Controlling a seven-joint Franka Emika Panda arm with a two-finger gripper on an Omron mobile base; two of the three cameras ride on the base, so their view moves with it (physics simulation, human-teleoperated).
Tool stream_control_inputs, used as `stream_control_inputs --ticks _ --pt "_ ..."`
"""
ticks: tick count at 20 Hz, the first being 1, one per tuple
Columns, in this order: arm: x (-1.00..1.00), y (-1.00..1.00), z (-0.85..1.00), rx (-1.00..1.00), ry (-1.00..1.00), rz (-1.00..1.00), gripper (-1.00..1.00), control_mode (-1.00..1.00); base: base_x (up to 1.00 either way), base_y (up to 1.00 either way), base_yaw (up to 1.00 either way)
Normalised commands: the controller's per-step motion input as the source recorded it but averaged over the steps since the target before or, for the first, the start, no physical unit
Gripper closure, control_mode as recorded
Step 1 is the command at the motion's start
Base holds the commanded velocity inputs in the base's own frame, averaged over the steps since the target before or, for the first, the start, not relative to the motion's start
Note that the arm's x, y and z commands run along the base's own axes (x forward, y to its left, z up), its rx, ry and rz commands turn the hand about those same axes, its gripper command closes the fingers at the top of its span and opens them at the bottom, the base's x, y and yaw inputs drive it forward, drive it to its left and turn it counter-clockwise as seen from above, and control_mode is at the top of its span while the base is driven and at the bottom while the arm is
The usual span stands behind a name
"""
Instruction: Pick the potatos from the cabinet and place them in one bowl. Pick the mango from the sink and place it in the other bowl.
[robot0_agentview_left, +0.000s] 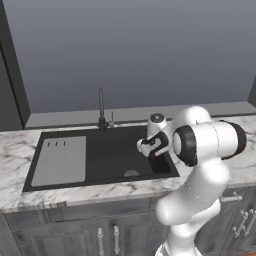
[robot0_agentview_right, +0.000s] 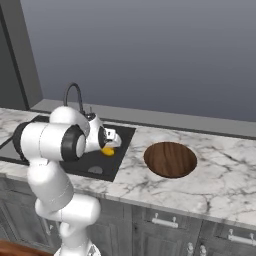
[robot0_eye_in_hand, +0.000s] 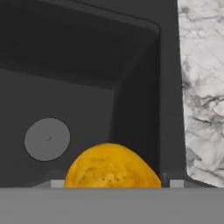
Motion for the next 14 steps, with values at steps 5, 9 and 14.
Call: stream_control_inputs --ticks 5,9,14 --pt "0.0 -0.29 0.5 -0.01 0.0 -0.03 1.0 -1.0 0.0 0.0 0.0" --pt "0.0 -0.48 0.13 -0.03 0.0 -0.03 1.0 -1.0 0.0 0.0 0.0" --pt "0.0 -0.59 0.0 -0.03 0.02 -0.03 1.0 -1.0 0.0 0.0 0.0"
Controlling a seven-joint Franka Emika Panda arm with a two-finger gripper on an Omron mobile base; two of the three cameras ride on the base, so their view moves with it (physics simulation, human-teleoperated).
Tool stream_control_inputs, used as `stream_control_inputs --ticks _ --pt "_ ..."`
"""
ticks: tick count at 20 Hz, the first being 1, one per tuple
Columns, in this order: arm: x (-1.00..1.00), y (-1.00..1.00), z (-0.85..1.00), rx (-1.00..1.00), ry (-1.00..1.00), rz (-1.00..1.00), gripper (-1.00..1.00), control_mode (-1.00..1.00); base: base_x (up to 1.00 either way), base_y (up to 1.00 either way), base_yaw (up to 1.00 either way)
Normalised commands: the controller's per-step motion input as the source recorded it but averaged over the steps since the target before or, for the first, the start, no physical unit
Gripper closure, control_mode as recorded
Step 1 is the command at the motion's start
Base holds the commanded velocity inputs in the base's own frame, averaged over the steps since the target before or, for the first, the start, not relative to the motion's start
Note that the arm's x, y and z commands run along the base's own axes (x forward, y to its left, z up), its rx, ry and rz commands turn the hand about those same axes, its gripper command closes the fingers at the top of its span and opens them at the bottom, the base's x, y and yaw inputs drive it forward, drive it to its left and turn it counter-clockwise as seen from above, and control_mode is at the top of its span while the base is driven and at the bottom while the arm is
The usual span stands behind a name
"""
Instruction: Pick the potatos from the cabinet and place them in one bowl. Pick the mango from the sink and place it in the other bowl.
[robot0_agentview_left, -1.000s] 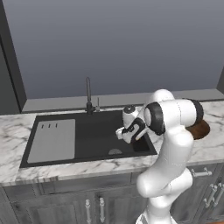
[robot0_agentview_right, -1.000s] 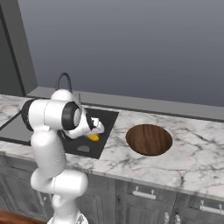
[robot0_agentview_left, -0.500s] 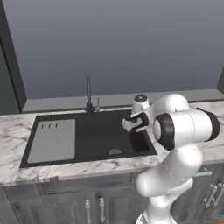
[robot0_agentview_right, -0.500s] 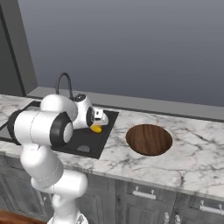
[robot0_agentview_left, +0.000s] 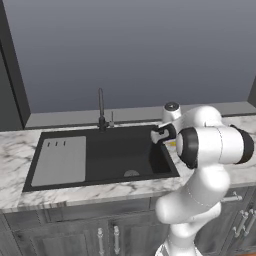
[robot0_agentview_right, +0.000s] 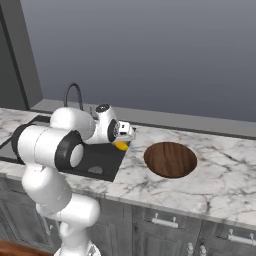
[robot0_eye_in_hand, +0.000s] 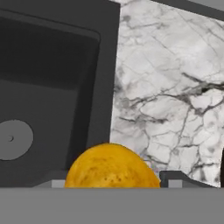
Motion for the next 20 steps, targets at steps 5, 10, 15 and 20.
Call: stream_control_inputs --ticks 5,10,15,20 --pt "-0.14 -0.68 0.23 -0.01 0.0 -0.02 1.0 -1.0 0.0 0.0 0.0" --pt "-0.29 -0.63 0.7 0.0 0.0 -0.02 1.0 -1.0 0.0 0.0 0.0" --pt "-0.13 -0.6 0.25 0.0 0.0 -0.01 1.0 -1.0 0.0 0.0 0.0" --pt "-0.05 -0.59 -0.01 0.0 0.0 0.0 1.0 -1.0 0.0 0.0 0.0"
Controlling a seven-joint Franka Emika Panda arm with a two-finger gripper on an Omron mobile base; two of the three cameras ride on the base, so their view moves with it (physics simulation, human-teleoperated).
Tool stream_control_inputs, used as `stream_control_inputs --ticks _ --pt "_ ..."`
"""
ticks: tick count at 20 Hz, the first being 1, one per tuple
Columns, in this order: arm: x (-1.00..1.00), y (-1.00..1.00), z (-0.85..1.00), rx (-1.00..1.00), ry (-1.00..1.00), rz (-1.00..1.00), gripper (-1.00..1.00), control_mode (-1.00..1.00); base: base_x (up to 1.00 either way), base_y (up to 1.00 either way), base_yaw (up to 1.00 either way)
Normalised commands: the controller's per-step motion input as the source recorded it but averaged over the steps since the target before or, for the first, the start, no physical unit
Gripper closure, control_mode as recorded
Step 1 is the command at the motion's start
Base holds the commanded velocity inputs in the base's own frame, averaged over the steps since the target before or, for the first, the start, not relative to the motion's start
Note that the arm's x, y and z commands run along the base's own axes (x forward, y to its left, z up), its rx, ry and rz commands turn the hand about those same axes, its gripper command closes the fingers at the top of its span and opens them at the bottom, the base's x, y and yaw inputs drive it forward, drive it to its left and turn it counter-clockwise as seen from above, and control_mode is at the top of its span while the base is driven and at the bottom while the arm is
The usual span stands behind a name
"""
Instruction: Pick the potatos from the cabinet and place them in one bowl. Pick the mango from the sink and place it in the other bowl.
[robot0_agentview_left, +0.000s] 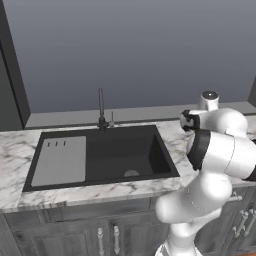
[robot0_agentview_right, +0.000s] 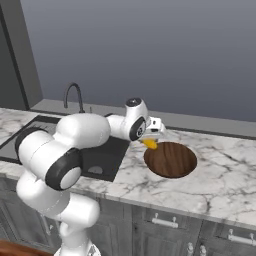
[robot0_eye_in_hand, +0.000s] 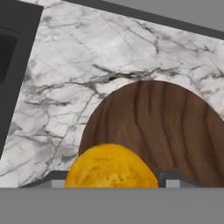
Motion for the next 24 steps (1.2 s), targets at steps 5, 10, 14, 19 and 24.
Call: stream_control_inputs --ticks 5,10,14,19,24 --pt "-0.03 -0.56 -0.14 0.02 0.0 0.0 1.0 -1.0 0.0 0.0 0.0" --pt "0.0 -0.46 -0.44 0.08 0.02 0.0 1.0 -1.0 0.0 0.0 0.0" --pt "0.0 -0.49 -0.35 0.08 0.02 0.0 1.0 -1.0 0.0 0.0 0.0" --pt "0.04 -0.46 -0.31 0.07 0.02 0.0 1.0 -1.0 0.0 0.0 0.0" --pt "0.21 -0.3 -0.38 0.04 0.02 0.01 1.0 -1.0 0.0 0.0 0.0"
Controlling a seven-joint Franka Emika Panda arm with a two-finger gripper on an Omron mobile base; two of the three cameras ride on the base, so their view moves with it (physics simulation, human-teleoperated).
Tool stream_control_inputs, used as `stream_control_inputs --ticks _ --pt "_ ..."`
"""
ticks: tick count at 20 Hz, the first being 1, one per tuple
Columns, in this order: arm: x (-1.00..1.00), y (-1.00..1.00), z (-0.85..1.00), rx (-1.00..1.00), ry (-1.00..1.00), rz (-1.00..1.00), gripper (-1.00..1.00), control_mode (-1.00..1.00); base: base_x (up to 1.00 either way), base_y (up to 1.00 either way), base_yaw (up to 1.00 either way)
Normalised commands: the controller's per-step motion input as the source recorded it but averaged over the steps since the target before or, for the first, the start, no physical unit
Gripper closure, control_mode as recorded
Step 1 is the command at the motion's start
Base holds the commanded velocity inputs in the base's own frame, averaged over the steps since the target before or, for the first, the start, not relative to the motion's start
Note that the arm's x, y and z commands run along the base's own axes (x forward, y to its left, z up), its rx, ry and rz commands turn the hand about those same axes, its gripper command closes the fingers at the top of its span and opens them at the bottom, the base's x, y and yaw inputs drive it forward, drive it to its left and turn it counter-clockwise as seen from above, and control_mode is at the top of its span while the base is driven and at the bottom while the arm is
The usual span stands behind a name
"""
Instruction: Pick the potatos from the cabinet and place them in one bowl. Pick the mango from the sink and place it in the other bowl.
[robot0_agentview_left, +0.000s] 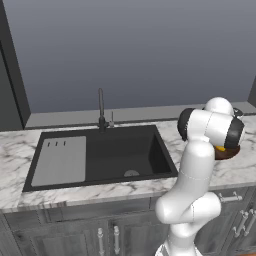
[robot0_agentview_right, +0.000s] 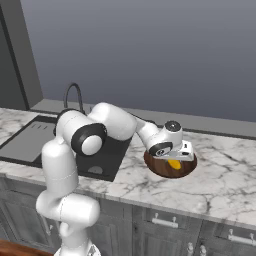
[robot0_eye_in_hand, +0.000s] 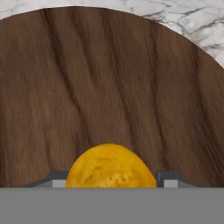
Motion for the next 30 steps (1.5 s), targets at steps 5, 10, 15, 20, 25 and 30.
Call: stream_control_inputs --ticks 5,10,15,20,25,30 --pt "0.28 -0.14 -0.29 0.0 0.01 0.0 1.0 -1.0 0.0 0.0 0.0" --pt "0.2 0.0 -0.08 0.0 0.0 0.0 -1.0 -1.0 0.0 0.0 0.0" --pt "0.0 0.0 0.05 0.0 0.0 0.0 -1.0 -1.0 0.0 0.0 0.0" --pt "0.0 0.0 0.1 0.0 0.0 0.03 -1.0 -1.0 0.0 0.0 0.0" --pt "-0.03 0.07 0.35 0.0 0.0 0.03 -1.0 -1.0 0.0 0.0 0.0" --pt "-0.19 0.35 0.4 0.0 0.0 0.03 -1.0 -1.0 0.0 0.0 0.0"
